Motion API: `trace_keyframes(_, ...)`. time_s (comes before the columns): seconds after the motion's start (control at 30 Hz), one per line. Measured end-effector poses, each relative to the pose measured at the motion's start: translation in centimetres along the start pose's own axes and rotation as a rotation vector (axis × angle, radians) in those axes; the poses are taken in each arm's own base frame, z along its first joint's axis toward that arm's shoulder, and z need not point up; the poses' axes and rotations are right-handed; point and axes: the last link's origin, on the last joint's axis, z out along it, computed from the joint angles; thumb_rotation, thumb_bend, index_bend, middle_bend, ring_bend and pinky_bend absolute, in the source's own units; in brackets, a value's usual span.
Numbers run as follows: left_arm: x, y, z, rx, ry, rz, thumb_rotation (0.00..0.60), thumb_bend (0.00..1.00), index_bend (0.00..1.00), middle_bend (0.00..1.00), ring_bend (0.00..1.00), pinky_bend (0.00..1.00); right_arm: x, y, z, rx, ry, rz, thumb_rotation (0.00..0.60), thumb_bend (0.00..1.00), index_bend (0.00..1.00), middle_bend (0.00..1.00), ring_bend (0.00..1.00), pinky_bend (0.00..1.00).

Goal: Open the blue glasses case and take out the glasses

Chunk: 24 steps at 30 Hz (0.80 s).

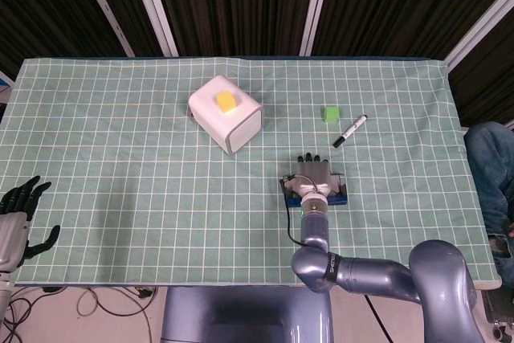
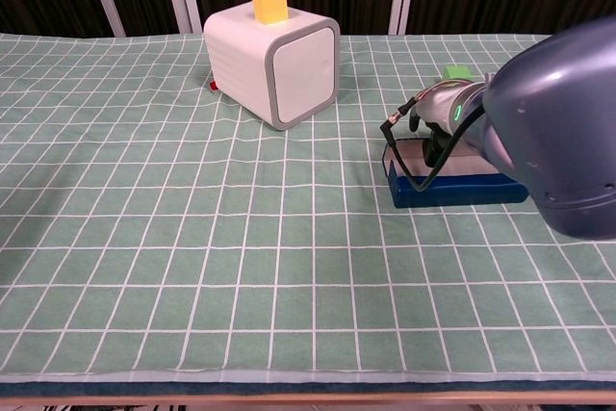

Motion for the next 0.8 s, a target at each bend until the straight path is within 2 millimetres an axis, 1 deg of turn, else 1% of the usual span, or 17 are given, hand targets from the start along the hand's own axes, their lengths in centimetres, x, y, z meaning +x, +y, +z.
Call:
trace_keyframes(0.07, 0.0, 0.0, 0.0, 0.0, 0.001, 0.0, 0.6, 0.36, 0.11, 0.0, 0.0, 0.0, 0.2, 0.0, 0.1, -0.003, 0.025, 0.016, 0.6, 0.78, 0.16, 0.14, 0.16, 0.26)
trace_keyframes(0.17, 0.0, 0.0, 0.0, 0.0, 0.002, 0.0, 0.6, 0.36, 0.11, 0.0, 0.0, 0.0, 0.6, 0.1, 0.1, 0.0, 0.075, 0.057, 0.6, 0.67, 0.16, 0.14, 0.16, 0.26)
trace_keyframes(0.23, 0.0, 0.0, 0.0, 0.0, 0.001, 0.001, 0.6, 0.36, 0.11, 0.0, 0.0, 0.0, 0.7, 0.3, 0.2, -0.003, 0.1, 0.077, 0.6, 0.53, 0.16, 0.13, 0.15, 0.26)
trace_keyframes(0.27, 0.0, 0.0, 0.0, 0.0, 0.002, 0.001, 0.6, 0.36, 0.11, 0.0, 0.0, 0.0, 0.7, 0.5, 0.2, -0.01, 0.11, 0.081, 0.6, 0.48, 0.16, 0.13, 0.15, 0.26)
trace_keyframes(0.3, 0.0, 0.0, 0.0, 0.0, 0.002, 0.001, 0.6, 0.36, 0.11, 0.0, 0.0, 0.0, 0.7, 0.7, 0.3, -0.015, 0.116, 0.08, 0.6, 0.42, 0.16, 0.12, 0.14, 0.26)
trace_keyframes(0.33, 0.0, 0.0, 0.0, 0.0, 0.002, 0.001, 0.6, 0.36, 0.11, 0.0, 0.0, 0.0, 0.7, 0.9, 0.3, -0.02, 0.119, 0.079, 0.6, 0.38, 0.16, 0.12, 0.14, 0.25)
trace_keyframes(0.4, 0.0, 0.0, 0.0, 0.0, 0.003, 0.001, 0.6, 0.36, 0.11, 0.0, 0.0, 0.0, 0.7, 1.2, 0.4, -0.026, 0.124, 0.08, 0.6, 0.34, 0.16, 0.11, 0.12, 0.25)
trace_keyframes(0.5, 0.0, 0.0, 0.0, 0.001, 0.002, 0.002, 0.6, 0.36, 0.11, 0.0, 0.0, 0.0, 0.9, 1.6, 0.7, -0.029, 0.143, 0.094, 0.6, 0.31, 0.16, 0.11, 0.12, 0.24)
trace_keyframes(0.63, 0.0, 0.0, 0.0, 0.002, 0.003, 0.002, 0.6, 0.36, 0.11, 0.0, 0.0, 0.0, 1.2, 2.0, 1.0, -0.022, 0.195, 0.143, 0.6, 0.31, 0.16, 0.11, 0.12, 0.24)
trace_keyframes(0.8, 0.0, 0.0, 0.1, 0.003, 0.002, 0.003, 0.6, 0.36, 0.11, 0.0, 0.0, 0.0, 2.3, 3.0, 1.1, 0.005, 0.294, 0.248, 0.6, 0.31, 0.16, 0.11, 0.12, 0.24)
